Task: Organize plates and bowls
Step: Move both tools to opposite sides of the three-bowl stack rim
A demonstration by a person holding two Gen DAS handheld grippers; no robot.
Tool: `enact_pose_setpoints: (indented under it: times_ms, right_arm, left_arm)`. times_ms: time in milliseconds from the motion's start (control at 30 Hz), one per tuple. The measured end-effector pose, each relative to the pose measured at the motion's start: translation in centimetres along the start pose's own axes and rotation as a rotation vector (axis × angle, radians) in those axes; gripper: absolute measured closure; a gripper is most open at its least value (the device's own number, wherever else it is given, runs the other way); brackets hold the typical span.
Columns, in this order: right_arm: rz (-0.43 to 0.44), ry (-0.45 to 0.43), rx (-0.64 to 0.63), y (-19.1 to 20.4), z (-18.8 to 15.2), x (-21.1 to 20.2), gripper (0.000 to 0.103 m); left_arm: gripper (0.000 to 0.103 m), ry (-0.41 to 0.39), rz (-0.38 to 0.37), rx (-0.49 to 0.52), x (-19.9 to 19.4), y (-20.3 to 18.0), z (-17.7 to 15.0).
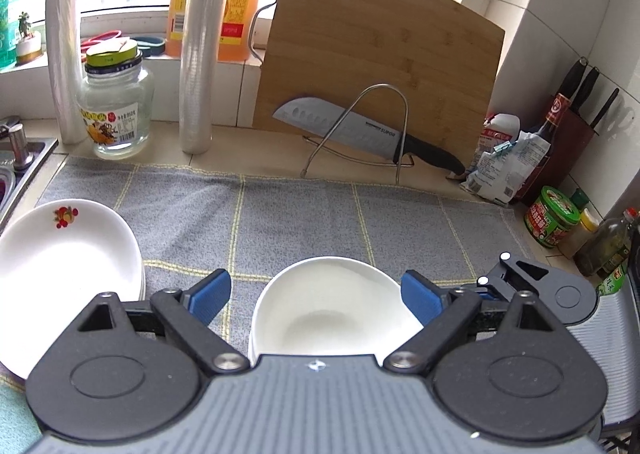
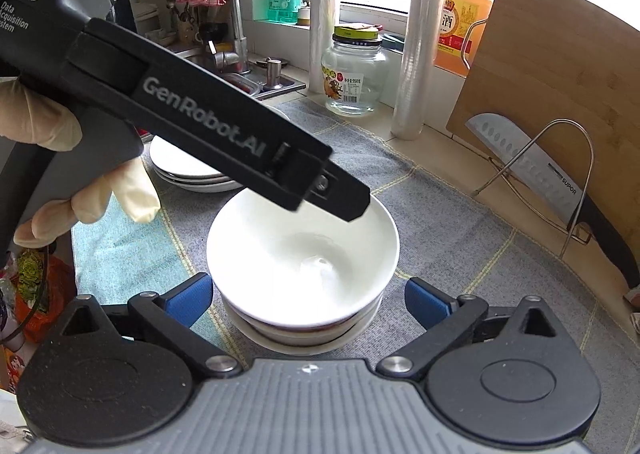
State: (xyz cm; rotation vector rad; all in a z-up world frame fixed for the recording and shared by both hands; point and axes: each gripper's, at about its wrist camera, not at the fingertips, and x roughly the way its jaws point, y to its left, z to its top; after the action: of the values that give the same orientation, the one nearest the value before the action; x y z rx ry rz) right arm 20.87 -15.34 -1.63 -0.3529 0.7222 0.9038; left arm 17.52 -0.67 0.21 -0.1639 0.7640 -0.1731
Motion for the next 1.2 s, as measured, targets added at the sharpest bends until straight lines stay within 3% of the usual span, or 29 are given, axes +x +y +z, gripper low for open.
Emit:
enact_pose_setpoints:
  times_ms: [200, 400, 600, 733, 833, 933, 1067, 1200]
  right_arm:
    - [0.003, -0.005, -0.023, -0.4, -1.3, -0.8, 0.0]
    - [-0.009, 0.05, -0.043, -0.7, -3.2, -0.2, 0.0]
    - [-0.061, 0.115, -0.029, -0.8, -4.9, 1.9, 0.0]
    - [-0.093, 0.14, -0.001, -0.9, -5.3, 3.0, 0.0]
    - [-0.118, 0.161, 0.033, -1.0, -5.5, 3.9, 0.0]
    - [-0.117, 0.17, 0.094, -1.3, -5.9, 4.5, 0.0]
    - [-0.128, 0.148, 0.126, -1.2, -6.2, 4.5, 0.0]
    - [-0.142, 0.14, 0.141, -1.2, -6.3, 4.4, 0.0]
  left_arm:
    - [0.009, -0.045, -0.015, 0.052, -2.6, 0.8, -1.7]
    - [0.009, 0.019, -0.03, 0.078, -3.6, 2.1, -5.0]
    - [0.009, 0.123, -0.002, 0.175, -0.7, 2.3, -7.8]
    - [0.009, 0.169, -0.037, 0.227, 1.7, 2.6, -8.6]
    - [0.009, 0.179, -0.038, 0.271, 3.2, 2.7, -8.7]
    - [0.008, 0.198, -0.084, 0.294, 4.1, 2.9, -8.9]
    - [0.0, 0.177, -0.101, 0.471, 4.4, 1.9, -10.1]
    - [0.0, 0.174, -0.13, 0.481, 4.5, 2.0, -9.9]
